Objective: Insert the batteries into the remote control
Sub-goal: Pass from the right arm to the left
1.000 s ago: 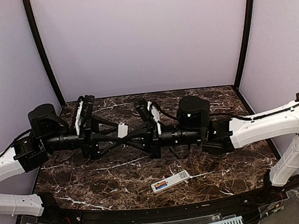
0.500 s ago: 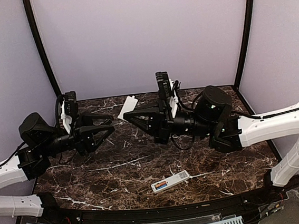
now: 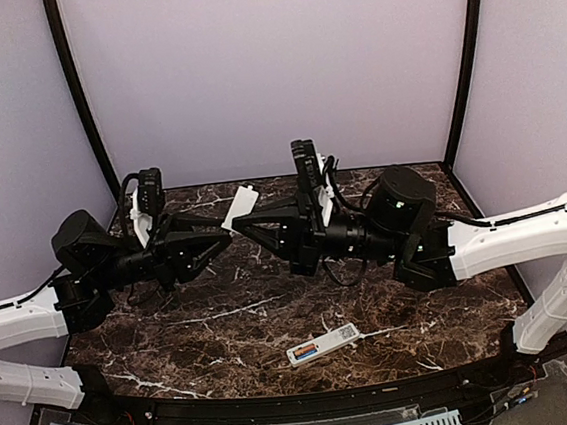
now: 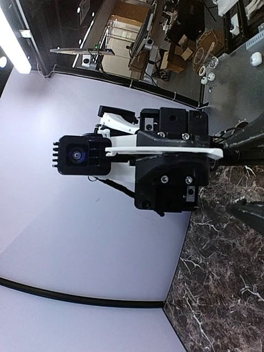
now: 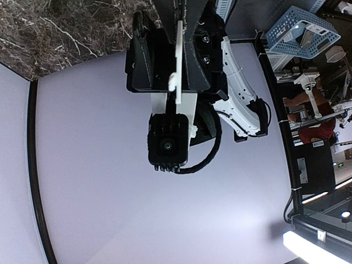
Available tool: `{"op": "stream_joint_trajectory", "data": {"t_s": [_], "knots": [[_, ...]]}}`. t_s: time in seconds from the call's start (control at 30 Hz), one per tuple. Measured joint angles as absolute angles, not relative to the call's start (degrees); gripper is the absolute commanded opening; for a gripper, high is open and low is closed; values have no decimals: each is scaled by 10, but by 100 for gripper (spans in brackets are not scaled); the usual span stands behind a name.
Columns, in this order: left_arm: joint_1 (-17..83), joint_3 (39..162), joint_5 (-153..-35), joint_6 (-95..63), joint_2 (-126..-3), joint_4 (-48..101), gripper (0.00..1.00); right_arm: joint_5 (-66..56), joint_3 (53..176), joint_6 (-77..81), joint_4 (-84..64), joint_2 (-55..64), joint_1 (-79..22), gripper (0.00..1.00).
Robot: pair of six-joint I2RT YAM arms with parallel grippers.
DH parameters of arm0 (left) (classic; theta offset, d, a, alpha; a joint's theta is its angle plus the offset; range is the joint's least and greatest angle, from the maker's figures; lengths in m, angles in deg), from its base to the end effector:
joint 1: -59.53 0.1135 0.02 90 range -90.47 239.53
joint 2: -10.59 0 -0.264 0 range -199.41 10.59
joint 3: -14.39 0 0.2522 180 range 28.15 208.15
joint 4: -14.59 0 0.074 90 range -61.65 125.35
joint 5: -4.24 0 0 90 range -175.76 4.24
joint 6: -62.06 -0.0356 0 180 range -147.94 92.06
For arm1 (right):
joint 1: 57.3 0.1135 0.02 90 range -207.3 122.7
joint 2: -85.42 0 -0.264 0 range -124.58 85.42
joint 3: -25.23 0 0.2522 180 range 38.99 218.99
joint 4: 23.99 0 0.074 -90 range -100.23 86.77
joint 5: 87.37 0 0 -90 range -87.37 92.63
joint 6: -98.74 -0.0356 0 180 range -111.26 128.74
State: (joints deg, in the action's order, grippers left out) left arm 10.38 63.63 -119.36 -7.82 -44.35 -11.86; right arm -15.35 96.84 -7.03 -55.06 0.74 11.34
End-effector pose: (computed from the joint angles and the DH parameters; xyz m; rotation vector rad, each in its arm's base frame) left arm 0.1265 -0.1764 0.3413 0.8659 1.1031 -1.3768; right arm 0.1150 0.3242 0.3527 -0.8872 1.1066 1.4438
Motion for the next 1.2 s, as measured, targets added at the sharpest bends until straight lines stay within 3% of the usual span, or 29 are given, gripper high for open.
{"op": "stream_joint_trajectory", "data": {"t_s": [0.37,0.5,0.83,1.0,1.2], "knots": [[97,637,-1207,-62,-455,-145,21,-151,968,-70,-550,6,113,0],[94,638,-1211,-61,-456,-149,13,-145,968,-70,-550,5,113,0],[94,638,-1213,-62,-456,-149,12,-141,968,-68,-548,2,113,0],[94,638,-1215,-63,-456,-148,19,-141,968,-68,-546,2,113,0],[94,638,-1218,-65,-456,-148,17,-141,968,-67,-539,1,113,0]]}}
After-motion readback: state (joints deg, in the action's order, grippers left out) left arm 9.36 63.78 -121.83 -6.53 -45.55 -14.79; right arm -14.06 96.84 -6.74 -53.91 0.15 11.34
